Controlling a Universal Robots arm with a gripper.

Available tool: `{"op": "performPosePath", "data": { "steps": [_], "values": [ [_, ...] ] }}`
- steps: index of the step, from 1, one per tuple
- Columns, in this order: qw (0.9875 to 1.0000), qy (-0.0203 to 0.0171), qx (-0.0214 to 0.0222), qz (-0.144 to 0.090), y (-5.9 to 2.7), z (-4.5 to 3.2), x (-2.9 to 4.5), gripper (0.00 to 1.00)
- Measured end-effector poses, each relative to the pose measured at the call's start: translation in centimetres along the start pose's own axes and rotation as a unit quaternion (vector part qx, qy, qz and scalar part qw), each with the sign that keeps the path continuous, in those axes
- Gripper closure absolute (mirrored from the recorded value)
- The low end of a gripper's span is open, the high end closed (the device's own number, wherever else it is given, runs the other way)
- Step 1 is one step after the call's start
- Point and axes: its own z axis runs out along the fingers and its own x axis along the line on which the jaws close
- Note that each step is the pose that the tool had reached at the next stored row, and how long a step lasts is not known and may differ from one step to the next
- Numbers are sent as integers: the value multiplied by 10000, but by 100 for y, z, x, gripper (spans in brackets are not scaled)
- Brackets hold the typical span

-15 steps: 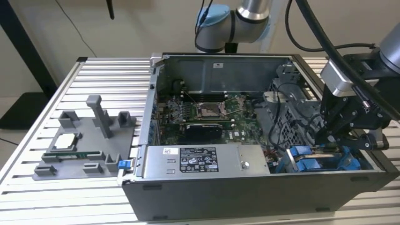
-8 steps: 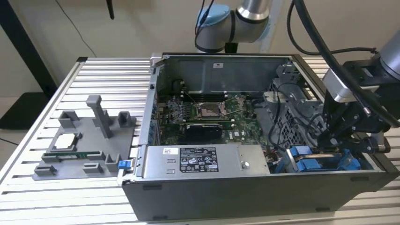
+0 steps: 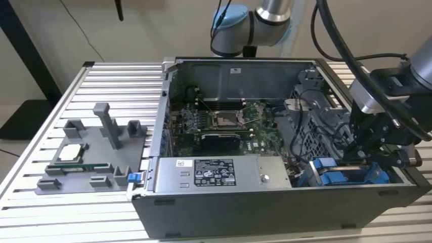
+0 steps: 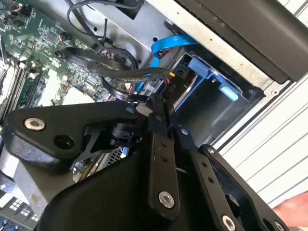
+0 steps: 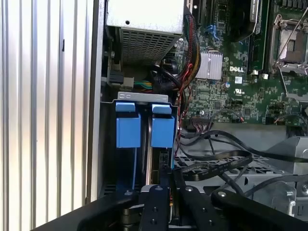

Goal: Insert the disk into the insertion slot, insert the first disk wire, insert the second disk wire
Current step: 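Insert the second disk wire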

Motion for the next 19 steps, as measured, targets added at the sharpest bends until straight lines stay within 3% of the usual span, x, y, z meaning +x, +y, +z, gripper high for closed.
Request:
{"op": "performPosePath", "data": {
  "steps": [8, 11, 12, 16, 19],
  "values": [
    [10000, -26, 2, 1, -1, -10, -1, 100],
    [10000, -65, 7, 7, -1, -11, -1, 100],
    [10000, -77, 9, 9, -1, -12, -2, 0],
    [9999, -153, 33, 21, 3, -13, -2, 0],
    [9996, -286, 79, 29, 17, -13, -2, 0]
  ]
}}
